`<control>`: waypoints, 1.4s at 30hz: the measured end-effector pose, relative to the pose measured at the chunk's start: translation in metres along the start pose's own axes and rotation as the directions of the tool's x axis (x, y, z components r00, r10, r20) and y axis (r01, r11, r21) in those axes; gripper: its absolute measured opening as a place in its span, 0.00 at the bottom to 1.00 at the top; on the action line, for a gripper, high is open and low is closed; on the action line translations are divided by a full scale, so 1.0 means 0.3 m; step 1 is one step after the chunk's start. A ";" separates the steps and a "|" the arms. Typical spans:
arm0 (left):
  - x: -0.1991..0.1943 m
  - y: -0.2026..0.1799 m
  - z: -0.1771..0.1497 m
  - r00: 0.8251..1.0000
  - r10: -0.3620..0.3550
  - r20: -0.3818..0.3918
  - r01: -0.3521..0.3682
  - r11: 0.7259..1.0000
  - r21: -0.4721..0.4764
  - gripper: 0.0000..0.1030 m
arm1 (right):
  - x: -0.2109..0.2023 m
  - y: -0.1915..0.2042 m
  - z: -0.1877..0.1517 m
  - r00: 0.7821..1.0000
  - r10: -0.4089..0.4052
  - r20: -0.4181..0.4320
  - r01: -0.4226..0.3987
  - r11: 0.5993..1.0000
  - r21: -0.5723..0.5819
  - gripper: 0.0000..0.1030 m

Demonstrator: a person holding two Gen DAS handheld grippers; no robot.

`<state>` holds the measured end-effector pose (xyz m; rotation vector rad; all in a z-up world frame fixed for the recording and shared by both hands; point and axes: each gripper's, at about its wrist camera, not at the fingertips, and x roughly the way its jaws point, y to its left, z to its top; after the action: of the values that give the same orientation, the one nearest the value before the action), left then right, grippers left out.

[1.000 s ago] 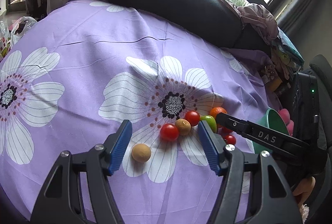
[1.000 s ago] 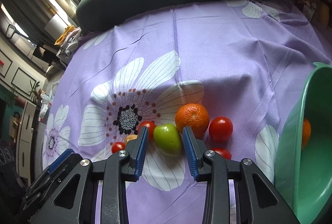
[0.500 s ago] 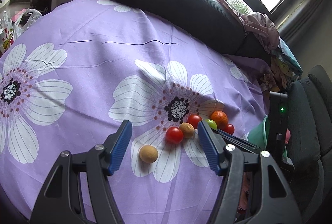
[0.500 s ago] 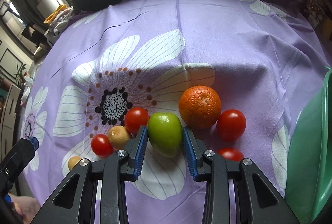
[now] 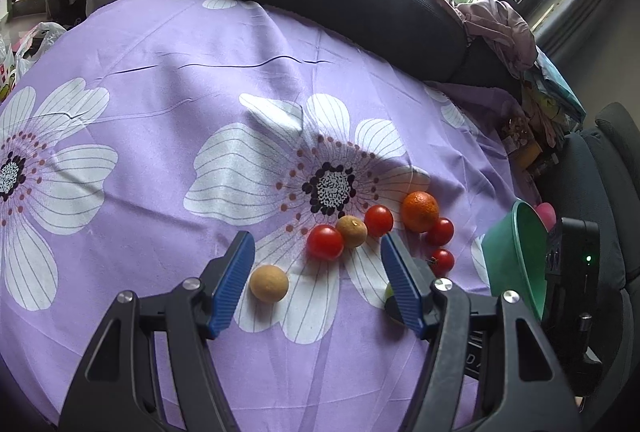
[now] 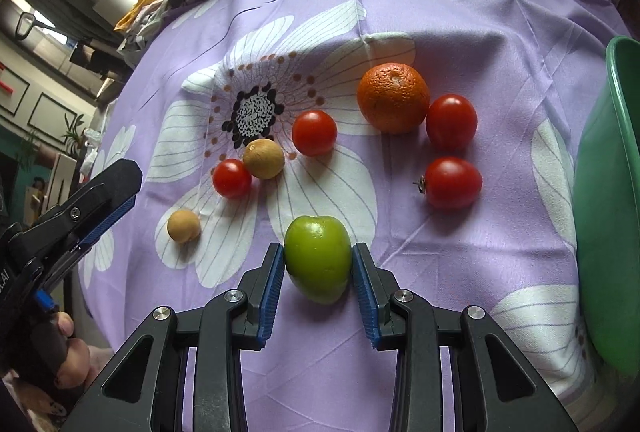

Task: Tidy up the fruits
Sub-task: 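Grasp the green lime with the right tool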

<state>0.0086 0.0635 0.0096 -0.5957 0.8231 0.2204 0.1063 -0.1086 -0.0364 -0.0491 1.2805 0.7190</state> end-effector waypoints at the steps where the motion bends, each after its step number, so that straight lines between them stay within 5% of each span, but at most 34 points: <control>1: 0.005 -0.001 -0.002 1.000 0.002 -0.005 -0.002 1.000 0.001 0.64 | -0.009 0.000 0.002 1.000 0.001 0.006 -0.001 1.000 -0.008 0.35; 8: 0.033 -0.036 -0.019 0.998 -0.033 -0.049 0.034 0.999 0.019 0.64 | -0.083 -0.018 0.027 0.995 0.058 0.080 -0.057 0.998 -0.021 0.36; 12: 0.067 -0.074 -0.047 0.991 -0.077 -0.105 0.081 0.996 0.031 0.63 | -0.107 -0.089 0.043 0.985 0.123 0.118 -0.134 0.987 0.085 0.36; 21: 0.134 -0.170 -0.119 0.978 -0.072 -0.198 0.102 0.983 0.150 0.58 | -0.066 -0.089 0.035 0.964 0.253 0.083 -0.264 0.952 0.153 0.36; 32: 0.157 -0.158 -0.136 0.964 -0.109 -0.241 0.138 0.985 0.107 0.34 | -0.001 -0.056 0.033 0.981 0.195 0.026 -0.196 0.971 0.135 0.36; 42: 0.164 -0.173 -0.146 0.962 -0.132 -0.241 0.158 0.983 0.094 0.29 | 0.009 -0.060 0.036 0.983 0.184 0.029 -0.186 0.973 0.136 0.34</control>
<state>0.0352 -0.0062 -0.0288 -0.5802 1.0075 -0.0321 0.1251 -0.1171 -0.0417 0.1910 1.3282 0.7857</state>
